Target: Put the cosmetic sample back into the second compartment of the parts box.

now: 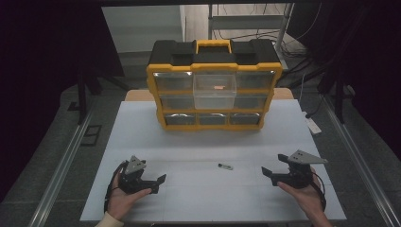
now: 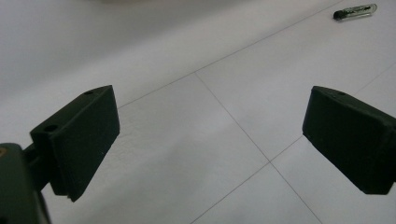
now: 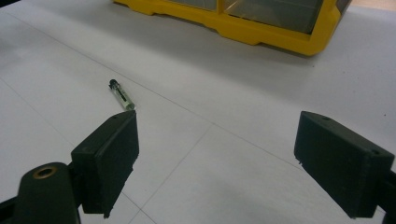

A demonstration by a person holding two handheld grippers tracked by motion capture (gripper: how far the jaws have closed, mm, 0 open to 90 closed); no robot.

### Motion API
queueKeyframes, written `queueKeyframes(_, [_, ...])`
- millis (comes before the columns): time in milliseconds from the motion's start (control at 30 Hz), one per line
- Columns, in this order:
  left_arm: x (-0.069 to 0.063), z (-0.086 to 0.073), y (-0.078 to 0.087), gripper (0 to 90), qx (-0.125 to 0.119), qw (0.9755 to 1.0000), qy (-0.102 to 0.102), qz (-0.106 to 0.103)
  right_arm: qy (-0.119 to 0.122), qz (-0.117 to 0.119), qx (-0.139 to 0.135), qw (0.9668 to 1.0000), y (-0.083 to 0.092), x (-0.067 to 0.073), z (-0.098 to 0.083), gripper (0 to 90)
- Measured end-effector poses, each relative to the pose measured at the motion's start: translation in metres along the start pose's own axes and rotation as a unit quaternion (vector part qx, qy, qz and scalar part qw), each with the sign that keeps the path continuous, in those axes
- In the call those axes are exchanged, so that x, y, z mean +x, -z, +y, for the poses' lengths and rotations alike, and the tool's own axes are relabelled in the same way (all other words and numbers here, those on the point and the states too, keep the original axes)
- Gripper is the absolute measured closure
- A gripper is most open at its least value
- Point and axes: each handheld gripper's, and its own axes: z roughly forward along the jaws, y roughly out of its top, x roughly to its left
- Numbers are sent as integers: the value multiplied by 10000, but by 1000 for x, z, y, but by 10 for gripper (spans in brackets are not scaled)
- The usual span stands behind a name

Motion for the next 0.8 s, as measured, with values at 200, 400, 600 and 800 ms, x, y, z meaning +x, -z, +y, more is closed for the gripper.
queueKeyframes(200, [1,1,-1,45,7,10000,29,-44,71,77,25,9999,-1,3,8,149])
queueKeyframes(400, [1,1,0,45,-13,10000,26,-30,142,163,37,9998,-2,6,15,149])
queueKeyframes(600, [1,2,0,45,-14,10000,11,-57,207,207,21,9996,-3,11,24,153])
queueKeyframes(800, [0,3,0,46,-13,10000,-17,-74,240,267,41,9993,-3,14,27,154])
